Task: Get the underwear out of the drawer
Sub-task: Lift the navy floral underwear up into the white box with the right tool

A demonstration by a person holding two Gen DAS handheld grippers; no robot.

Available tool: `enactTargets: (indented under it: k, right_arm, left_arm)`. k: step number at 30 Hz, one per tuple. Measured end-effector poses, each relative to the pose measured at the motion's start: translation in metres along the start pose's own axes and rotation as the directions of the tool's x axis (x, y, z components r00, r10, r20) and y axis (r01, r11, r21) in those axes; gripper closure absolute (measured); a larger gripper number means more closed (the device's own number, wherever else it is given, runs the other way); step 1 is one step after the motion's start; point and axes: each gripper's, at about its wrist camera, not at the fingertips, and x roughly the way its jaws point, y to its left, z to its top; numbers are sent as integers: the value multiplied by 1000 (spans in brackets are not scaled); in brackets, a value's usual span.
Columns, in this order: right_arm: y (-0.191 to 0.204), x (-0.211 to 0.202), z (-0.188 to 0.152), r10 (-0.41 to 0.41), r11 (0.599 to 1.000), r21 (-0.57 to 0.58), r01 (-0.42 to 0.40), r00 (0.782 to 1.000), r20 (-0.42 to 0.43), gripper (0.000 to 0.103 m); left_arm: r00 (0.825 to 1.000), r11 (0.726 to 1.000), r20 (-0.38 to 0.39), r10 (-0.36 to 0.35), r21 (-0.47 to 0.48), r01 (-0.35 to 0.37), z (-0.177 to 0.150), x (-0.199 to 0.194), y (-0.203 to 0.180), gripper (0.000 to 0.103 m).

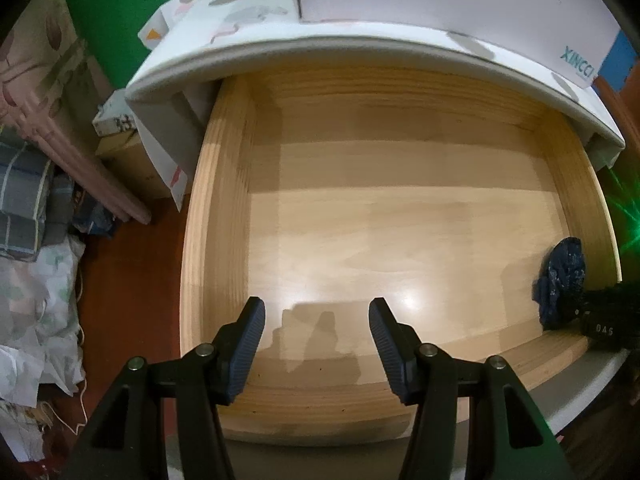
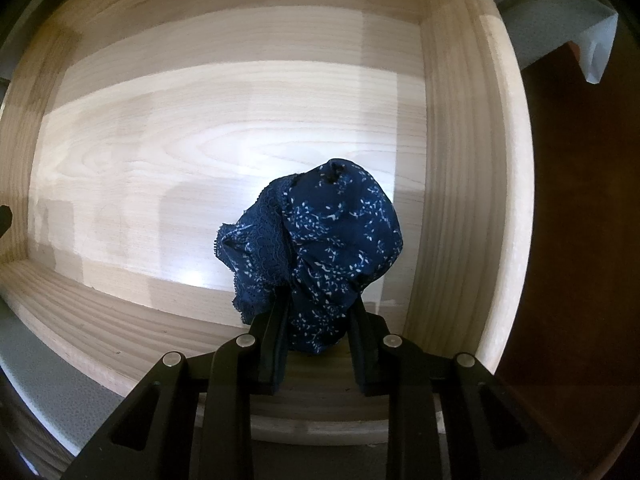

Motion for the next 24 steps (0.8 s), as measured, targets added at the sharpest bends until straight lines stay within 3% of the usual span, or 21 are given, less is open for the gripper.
enactTargets:
  k: [13, 24]
  right_arm:
    - [-12, -15, -13, 6, 1000, 27, -8, 998, 65, 85]
    - [-34, -71, -26, 46, 997, 53, -57, 982, 181, 86]
  left_arm:
    - [1000, 1000, 28, 4, -1, -4, 0, -3, 0, 48]
    - [999, 1000, 41, 4, -18, -3, -2, -7, 4, 48]
